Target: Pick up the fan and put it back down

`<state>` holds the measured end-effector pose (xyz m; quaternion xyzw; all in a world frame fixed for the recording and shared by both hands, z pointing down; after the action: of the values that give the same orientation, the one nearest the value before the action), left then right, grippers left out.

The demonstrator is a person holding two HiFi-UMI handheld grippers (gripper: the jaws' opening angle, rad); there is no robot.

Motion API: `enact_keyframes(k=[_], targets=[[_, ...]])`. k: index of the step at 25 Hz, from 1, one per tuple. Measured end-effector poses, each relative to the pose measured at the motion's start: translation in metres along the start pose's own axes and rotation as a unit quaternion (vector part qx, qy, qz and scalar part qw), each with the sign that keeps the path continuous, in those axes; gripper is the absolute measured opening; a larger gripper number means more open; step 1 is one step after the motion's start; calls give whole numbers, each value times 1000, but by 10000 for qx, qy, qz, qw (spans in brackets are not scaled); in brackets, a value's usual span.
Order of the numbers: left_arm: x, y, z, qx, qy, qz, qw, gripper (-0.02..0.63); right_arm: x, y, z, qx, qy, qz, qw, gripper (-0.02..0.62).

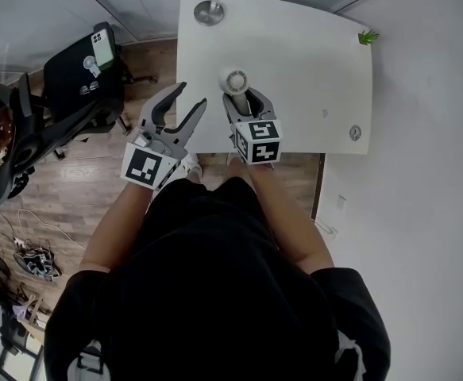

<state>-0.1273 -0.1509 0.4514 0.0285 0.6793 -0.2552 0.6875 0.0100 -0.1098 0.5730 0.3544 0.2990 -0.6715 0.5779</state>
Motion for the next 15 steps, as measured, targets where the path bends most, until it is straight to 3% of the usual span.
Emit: enact_keyframes(k=[4,10,15], targets=[[-10,0,-5,-158,140,-138,9997,190,-30,-15,14,-116,-307,125,9994,196],[-44,-8,-10,-156,-172,-153,9996,190,-64,-26,29,-317,-643,335,9969,196],[-53,-10,-10,-210,-198,-200,9994,190,-89,-34,45,-447,-867,413,9944,195]])
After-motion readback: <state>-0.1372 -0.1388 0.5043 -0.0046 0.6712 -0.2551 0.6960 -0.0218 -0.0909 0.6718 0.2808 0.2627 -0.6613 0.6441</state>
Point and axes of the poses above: the fingertips, and each gripper's own axes: z forward along the fingers, y to its right, x out of its top, the point moved 4 cm from there along -z, backward along the fingers, and after that the axes turned 13 degrees about -z, right-handed, at the moved point
